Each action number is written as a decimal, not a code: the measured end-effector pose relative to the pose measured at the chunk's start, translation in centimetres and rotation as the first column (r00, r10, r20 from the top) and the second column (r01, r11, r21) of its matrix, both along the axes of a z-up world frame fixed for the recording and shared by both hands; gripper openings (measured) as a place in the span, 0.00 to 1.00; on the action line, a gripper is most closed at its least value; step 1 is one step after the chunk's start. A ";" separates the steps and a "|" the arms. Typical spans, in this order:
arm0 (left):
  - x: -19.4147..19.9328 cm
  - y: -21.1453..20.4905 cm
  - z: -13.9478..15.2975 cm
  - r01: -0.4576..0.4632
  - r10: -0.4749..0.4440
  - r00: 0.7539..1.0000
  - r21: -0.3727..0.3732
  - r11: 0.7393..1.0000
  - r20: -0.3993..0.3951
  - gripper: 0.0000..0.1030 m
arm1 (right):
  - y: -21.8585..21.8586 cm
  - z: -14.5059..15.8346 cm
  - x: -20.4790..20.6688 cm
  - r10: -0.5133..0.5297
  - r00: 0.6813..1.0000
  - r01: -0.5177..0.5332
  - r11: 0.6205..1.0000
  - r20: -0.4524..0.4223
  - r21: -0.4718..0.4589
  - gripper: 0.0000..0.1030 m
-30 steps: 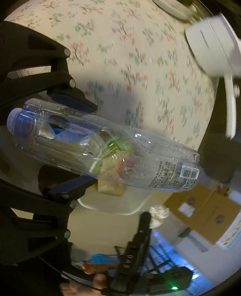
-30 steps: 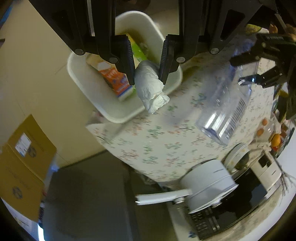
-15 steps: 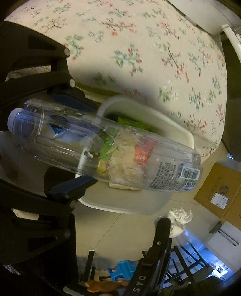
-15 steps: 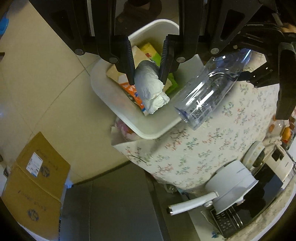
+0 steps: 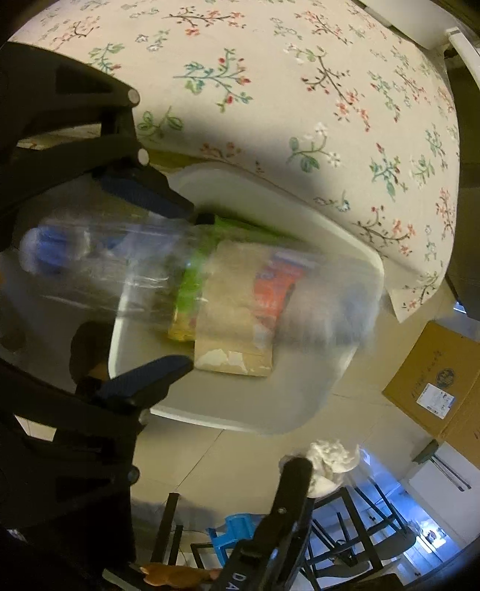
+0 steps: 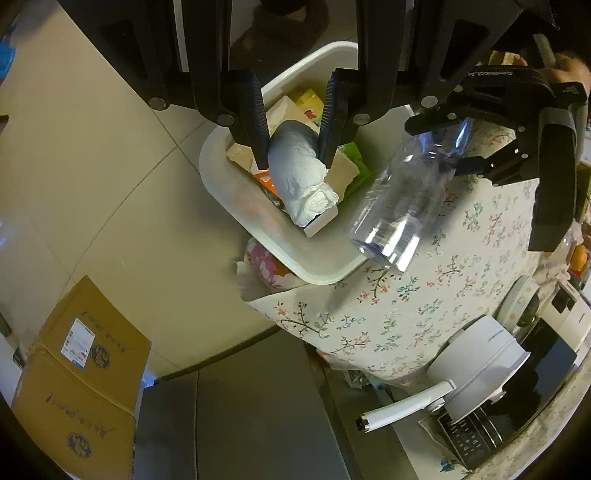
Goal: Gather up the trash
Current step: 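Carry the bottle and tissue over the white bin and release both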
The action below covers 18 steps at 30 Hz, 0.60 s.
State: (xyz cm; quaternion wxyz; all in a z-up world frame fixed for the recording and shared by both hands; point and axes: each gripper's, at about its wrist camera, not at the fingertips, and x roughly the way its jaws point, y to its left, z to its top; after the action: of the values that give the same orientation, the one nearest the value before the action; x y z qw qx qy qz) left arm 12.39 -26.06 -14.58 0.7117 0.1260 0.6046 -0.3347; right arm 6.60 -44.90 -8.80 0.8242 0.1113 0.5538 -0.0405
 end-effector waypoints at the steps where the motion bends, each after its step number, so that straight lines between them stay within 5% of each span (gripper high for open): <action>1: 0.0 0.1 0.1 -0.003 0.003 1.000 -0.002 1.000 0.006 0.78 | 0.0 0.0 0.0 -0.003 1.000 0.003 1.000 0.000 0.000 0.26; 4: -0.1 0.1 0.1 -0.003 0.004 0.999 -0.028 1.000 0.037 0.77 | -0.2 -0.1 -0.1 -0.017 1.000 0.017 1.000 -0.005 0.002 0.27; 8: 0.0 0.1 -0.8 -0.012 0.013 1.000 -0.020 1.000 0.012 0.58 | -0.3 -0.1 0.1 -0.031 1.000 0.031 0.999 -0.006 0.008 0.27; 18: 0.5 1.7 0.8 -0.096 0.097 0.995 -0.044 0.994 0.012 0.67 | 0.3 -0.4 0.3 -0.008 1.000 0.008 1.000 -0.020 0.004 0.28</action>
State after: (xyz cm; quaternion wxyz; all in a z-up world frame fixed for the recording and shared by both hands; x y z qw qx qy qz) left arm 12.91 -24.36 -13.80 0.7339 0.0837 0.5975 -0.3119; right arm 6.90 -44.64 -9.17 0.8182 0.1150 0.5616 -0.0437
